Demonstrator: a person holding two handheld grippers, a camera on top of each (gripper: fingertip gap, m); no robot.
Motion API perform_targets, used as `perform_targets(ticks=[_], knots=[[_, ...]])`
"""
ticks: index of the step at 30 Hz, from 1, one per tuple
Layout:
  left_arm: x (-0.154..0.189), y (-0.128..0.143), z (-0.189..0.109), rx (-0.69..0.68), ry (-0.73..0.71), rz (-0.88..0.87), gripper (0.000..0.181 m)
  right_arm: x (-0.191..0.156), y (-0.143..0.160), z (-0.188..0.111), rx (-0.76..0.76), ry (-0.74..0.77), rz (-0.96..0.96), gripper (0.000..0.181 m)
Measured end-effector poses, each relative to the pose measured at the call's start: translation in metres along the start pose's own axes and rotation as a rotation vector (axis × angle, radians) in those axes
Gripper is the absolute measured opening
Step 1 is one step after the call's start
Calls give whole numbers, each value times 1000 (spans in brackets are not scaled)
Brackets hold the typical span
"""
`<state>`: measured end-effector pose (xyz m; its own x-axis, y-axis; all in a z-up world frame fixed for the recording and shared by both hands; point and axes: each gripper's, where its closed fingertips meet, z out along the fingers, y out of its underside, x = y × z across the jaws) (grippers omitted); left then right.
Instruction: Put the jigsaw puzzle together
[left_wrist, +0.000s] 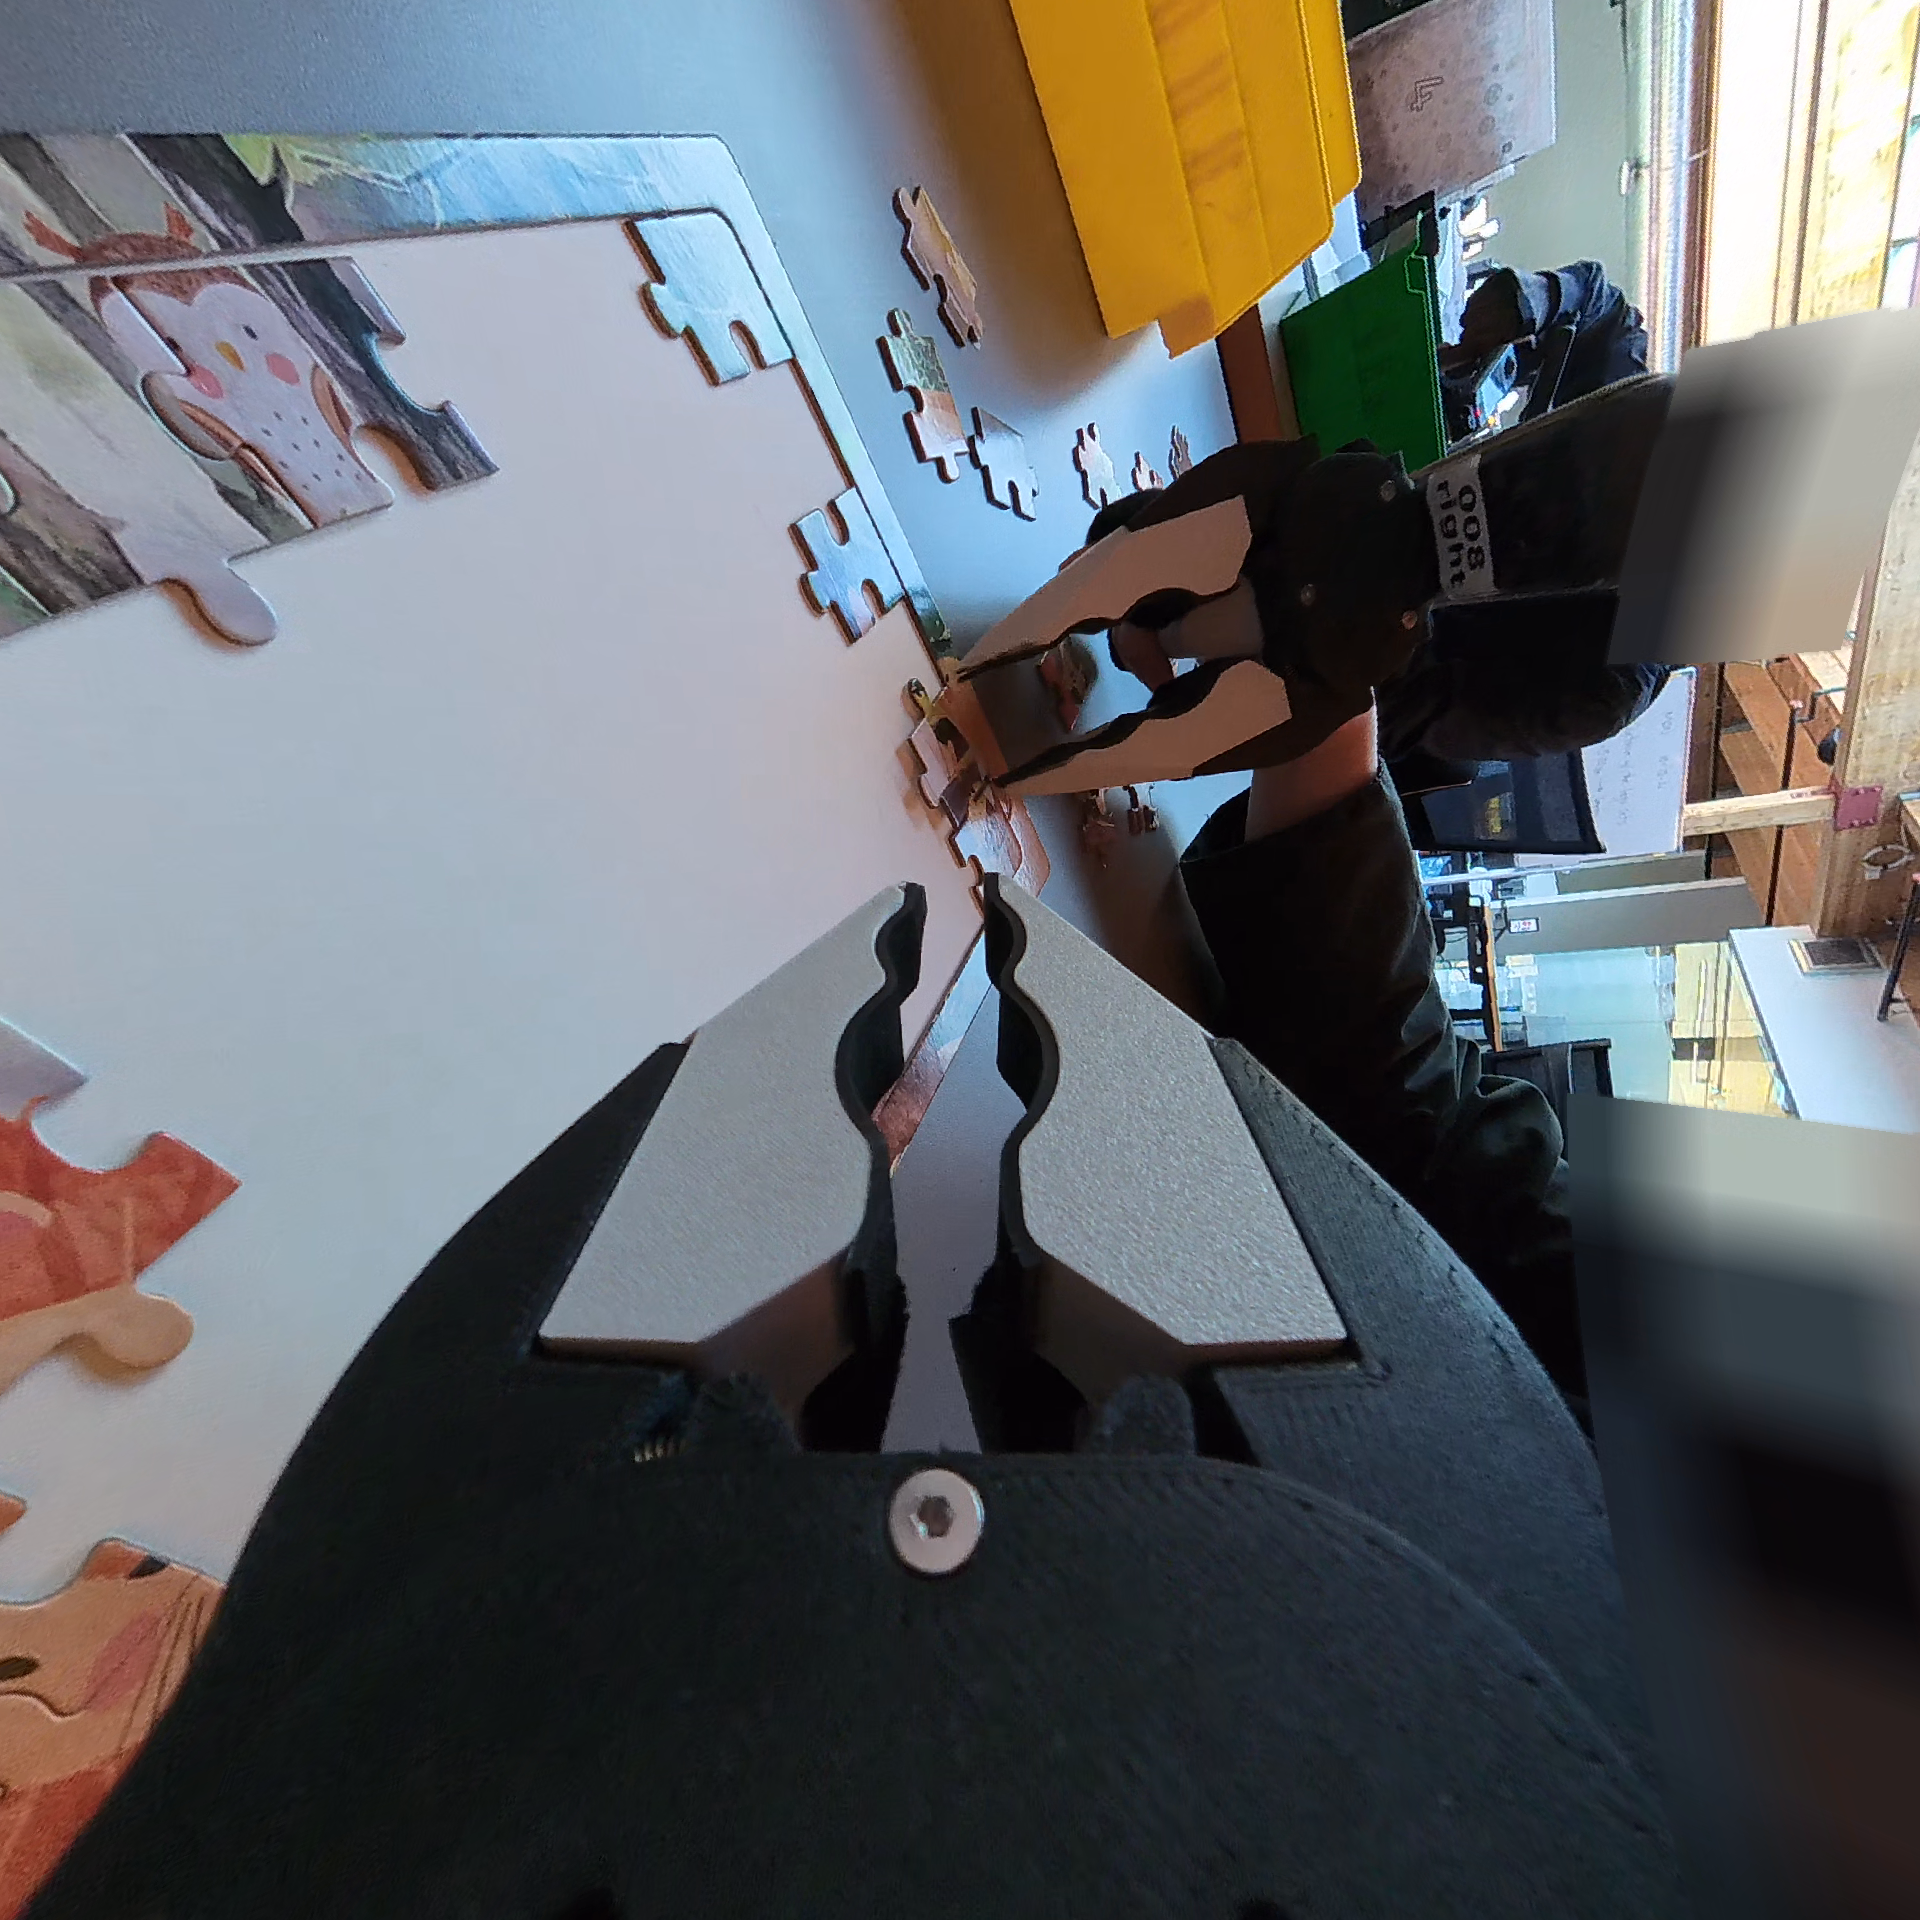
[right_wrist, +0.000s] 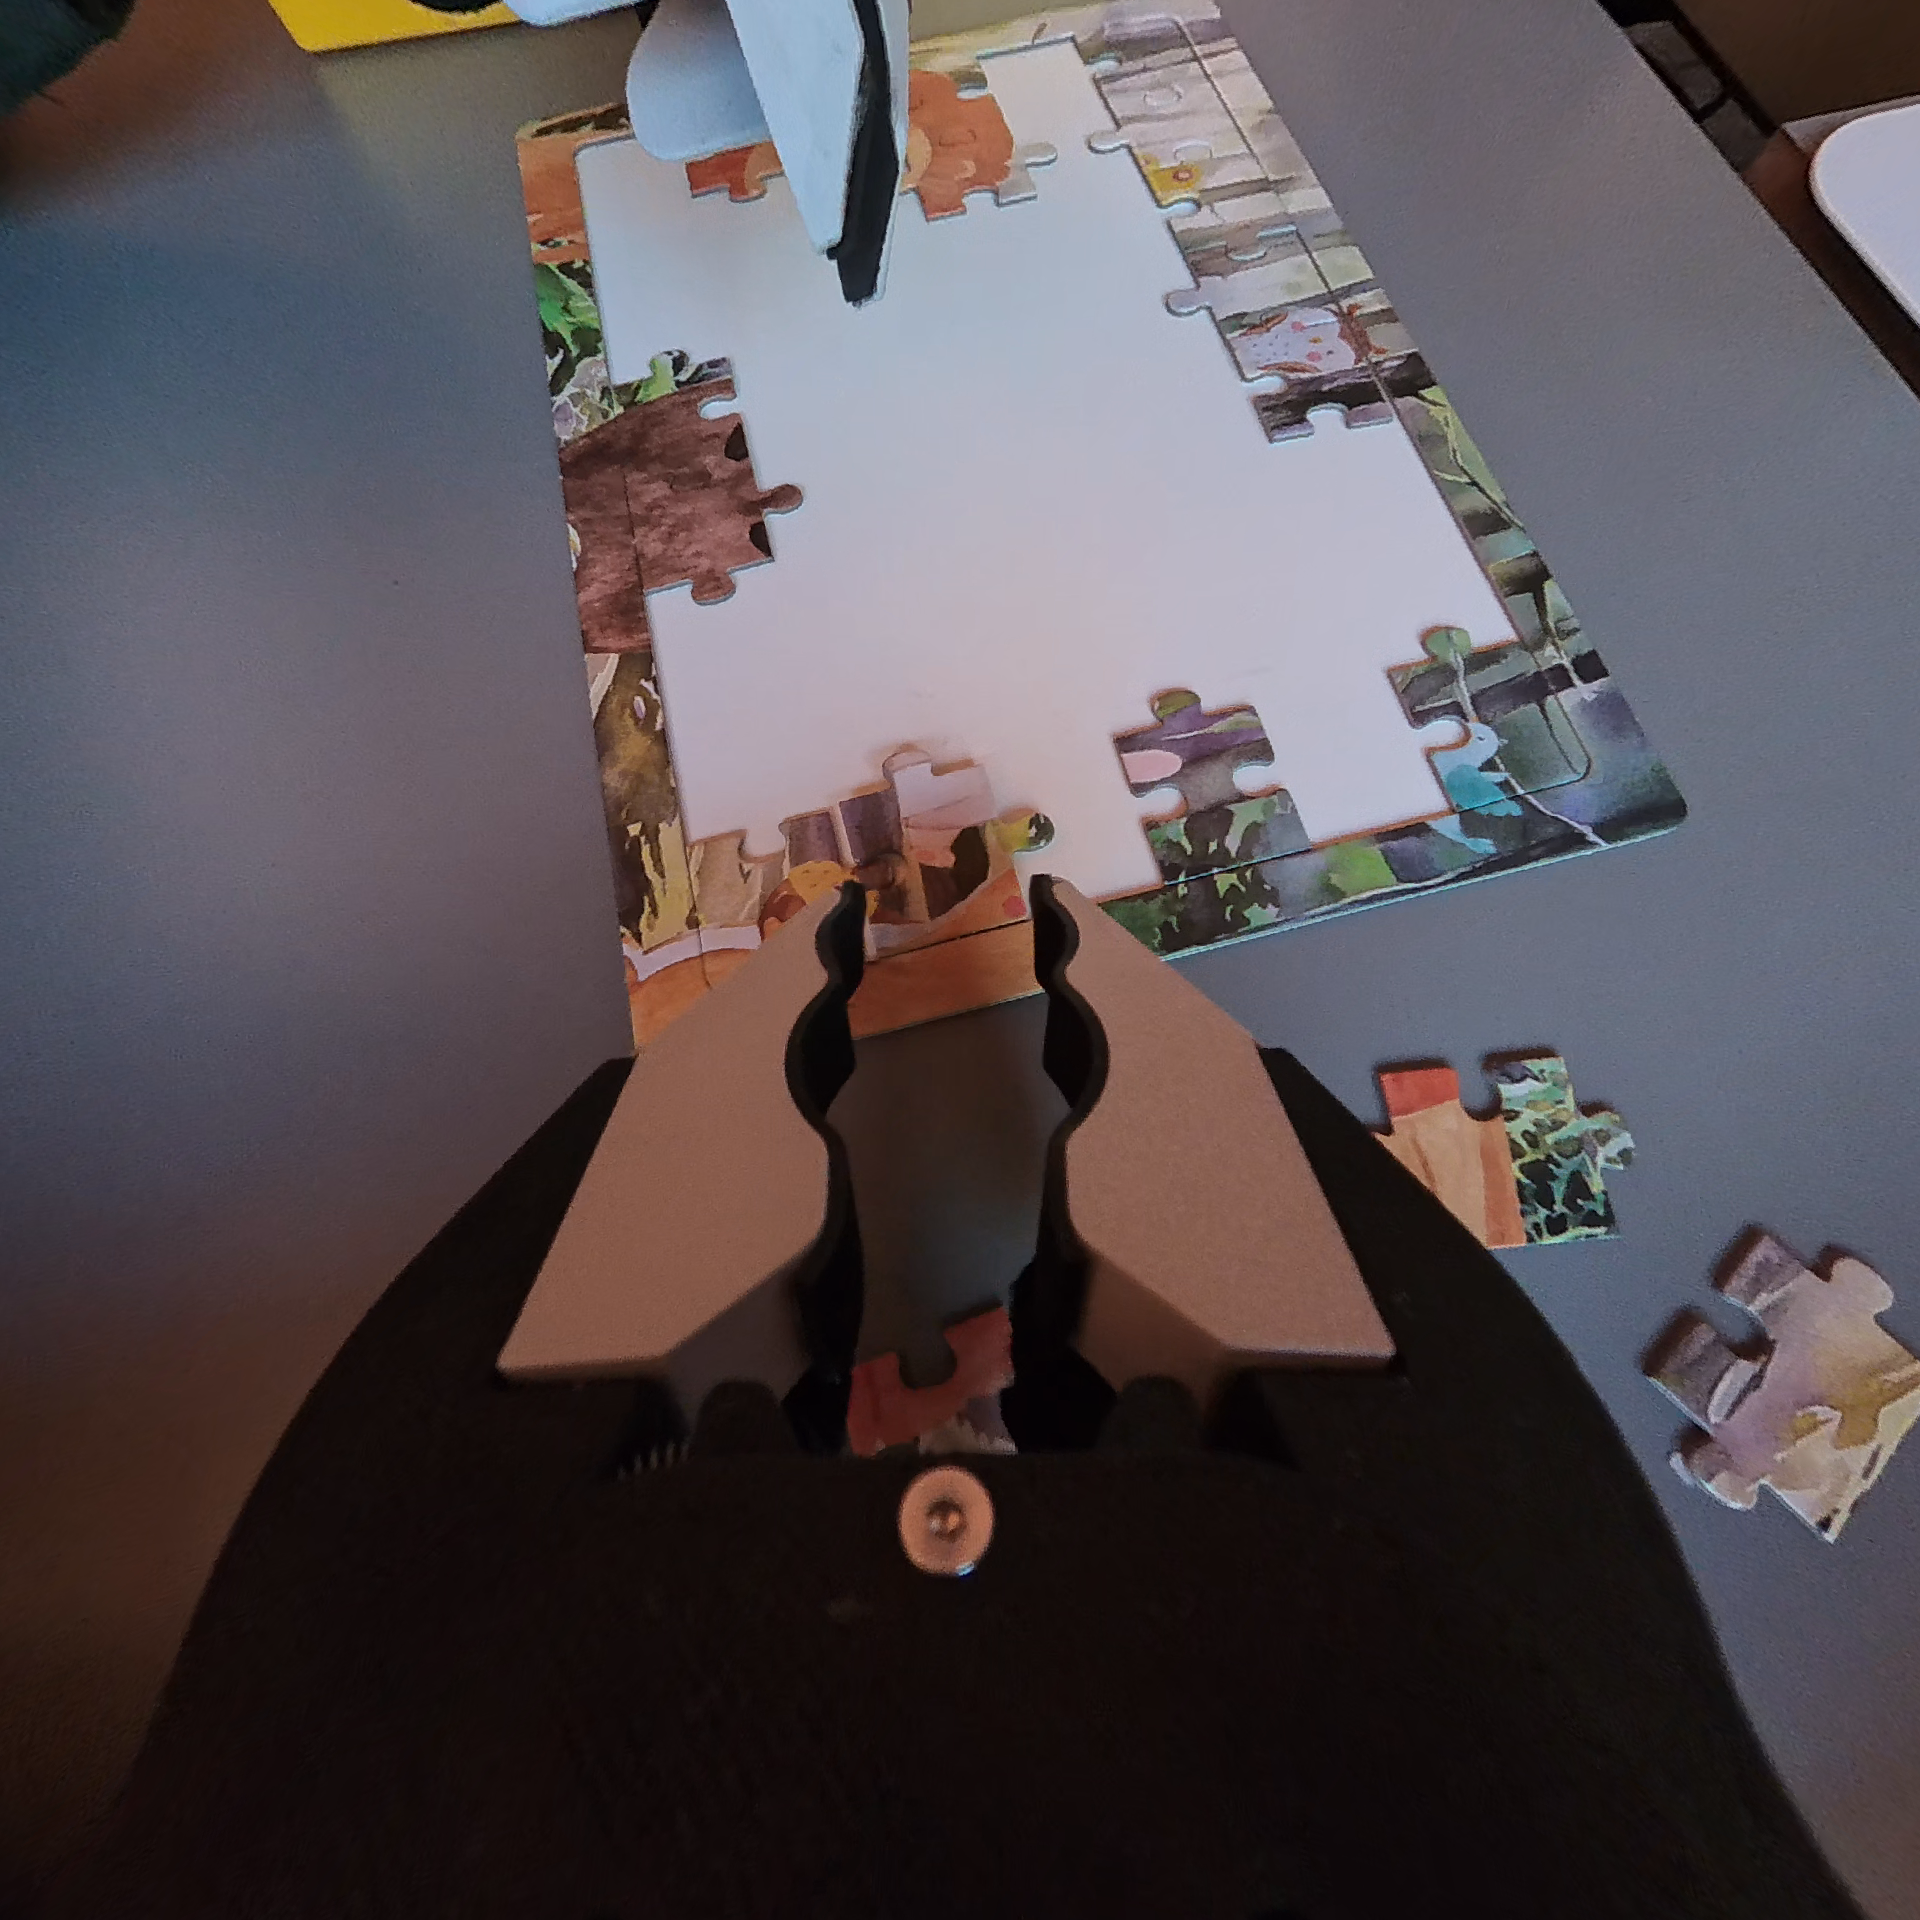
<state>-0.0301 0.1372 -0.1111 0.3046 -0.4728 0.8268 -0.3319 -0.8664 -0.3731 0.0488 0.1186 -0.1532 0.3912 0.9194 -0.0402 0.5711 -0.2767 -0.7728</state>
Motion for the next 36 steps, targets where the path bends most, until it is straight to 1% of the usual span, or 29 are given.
perform_targets(ticks=[10,16,36], knots=[[-1,1,0,-8,3,-9,9,-1,4,5,-2,-27,40,35],[-1,2,1,-12,6,-14,9,-5,4,6,-15,-33,16,32],[-1,4,2,-24,17,-26,9,-3,5,3,-29,-13,-7,32]])
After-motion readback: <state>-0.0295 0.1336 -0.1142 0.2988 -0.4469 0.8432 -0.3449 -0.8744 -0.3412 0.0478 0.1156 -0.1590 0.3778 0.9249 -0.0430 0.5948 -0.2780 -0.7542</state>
